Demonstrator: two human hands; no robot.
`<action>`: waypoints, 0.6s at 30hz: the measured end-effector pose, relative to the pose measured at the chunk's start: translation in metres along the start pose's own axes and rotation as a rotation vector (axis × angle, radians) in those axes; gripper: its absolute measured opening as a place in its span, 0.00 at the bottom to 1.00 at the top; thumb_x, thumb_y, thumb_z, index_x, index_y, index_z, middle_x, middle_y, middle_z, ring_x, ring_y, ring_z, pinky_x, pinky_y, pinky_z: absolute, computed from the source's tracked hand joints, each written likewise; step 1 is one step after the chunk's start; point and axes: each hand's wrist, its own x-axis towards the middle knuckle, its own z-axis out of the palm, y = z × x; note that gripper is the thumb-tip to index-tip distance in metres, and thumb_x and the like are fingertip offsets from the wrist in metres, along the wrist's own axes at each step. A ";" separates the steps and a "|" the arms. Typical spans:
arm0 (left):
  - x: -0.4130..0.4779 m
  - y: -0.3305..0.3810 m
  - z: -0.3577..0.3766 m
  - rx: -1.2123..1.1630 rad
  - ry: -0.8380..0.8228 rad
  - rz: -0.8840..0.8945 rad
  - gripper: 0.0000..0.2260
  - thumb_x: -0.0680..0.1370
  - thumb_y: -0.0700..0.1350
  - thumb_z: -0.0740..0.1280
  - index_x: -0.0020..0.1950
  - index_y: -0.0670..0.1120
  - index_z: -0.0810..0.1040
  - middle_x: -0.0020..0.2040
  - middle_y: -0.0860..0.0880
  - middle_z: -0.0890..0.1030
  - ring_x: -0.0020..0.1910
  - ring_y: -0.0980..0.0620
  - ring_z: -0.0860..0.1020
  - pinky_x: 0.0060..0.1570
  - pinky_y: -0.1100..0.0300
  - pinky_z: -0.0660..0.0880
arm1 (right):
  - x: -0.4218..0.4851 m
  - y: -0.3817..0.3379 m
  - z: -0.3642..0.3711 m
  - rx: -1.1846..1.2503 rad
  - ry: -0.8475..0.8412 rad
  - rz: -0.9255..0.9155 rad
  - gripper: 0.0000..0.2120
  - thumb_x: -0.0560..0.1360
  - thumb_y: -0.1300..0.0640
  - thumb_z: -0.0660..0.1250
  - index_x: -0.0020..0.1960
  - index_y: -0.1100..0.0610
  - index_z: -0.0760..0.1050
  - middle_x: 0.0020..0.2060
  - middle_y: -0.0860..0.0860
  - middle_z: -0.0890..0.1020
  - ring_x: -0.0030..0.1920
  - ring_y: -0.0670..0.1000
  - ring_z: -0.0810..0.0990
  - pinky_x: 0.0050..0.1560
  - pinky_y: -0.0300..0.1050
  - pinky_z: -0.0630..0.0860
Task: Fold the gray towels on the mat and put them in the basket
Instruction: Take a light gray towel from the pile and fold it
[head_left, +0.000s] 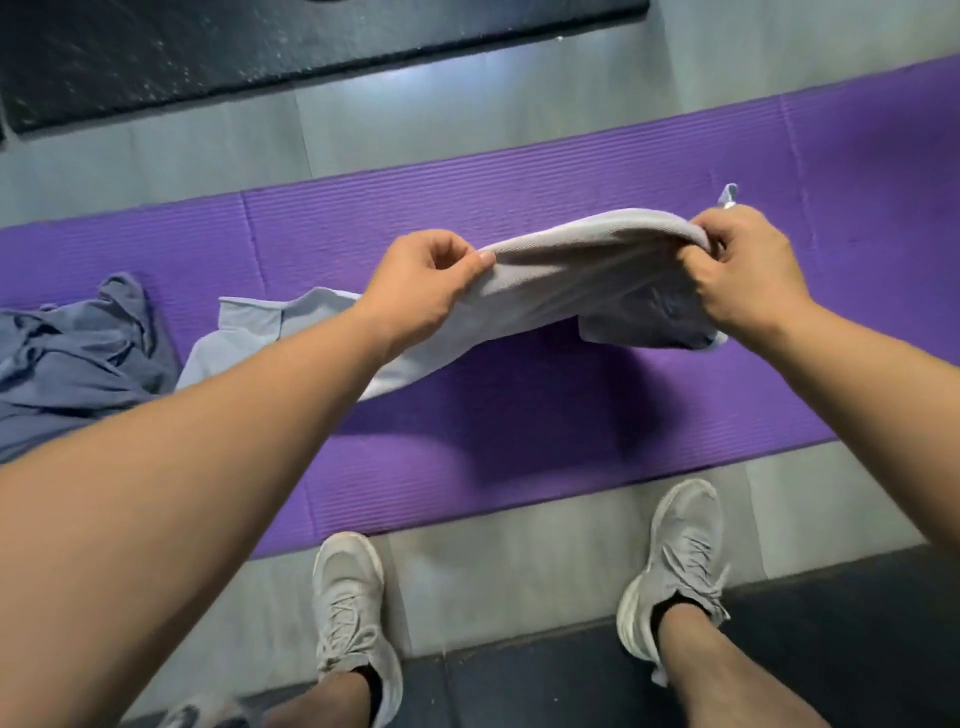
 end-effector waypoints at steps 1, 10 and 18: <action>0.008 0.004 0.010 -0.003 0.048 0.010 0.11 0.80 0.50 0.71 0.42 0.45 0.81 0.35 0.53 0.80 0.33 0.58 0.74 0.37 0.65 0.71 | 0.009 0.011 -0.003 0.004 0.020 -0.018 0.06 0.76 0.59 0.63 0.41 0.57 0.74 0.40 0.57 0.76 0.43 0.57 0.73 0.42 0.45 0.62; 0.045 -0.015 0.112 0.120 0.106 0.070 0.13 0.80 0.51 0.71 0.37 0.49 0.80 0.31 0.56 0.76 0.31 0.59 0.70 0.37 0.58 0.69 | 0.014 0.128 0.005 0.046 -0.008 -0.173 0.05 0.71 0.57 0.64 0.38 0.57 0.76 0.37 0.51 0.74 0.43 0.54 0.71 0.46 0.48 0.67; 0.062 -0.095 0.183 0.626 -0.347 -0.119 0.14 0.78 0.54 0.69 0.37 0.48 0.82 0.33 0.52 0.81 0.34 0.53 0.77 0.43 0.55 0.76 | -0.022 0.217 0.093 0.082 -0.347 0.008 0.14 0.74 0.40 0.71 0.47 0.50 0.82 0.45 0.47 0.81 0.48 0.48 0.79 0.52 0.42 0.73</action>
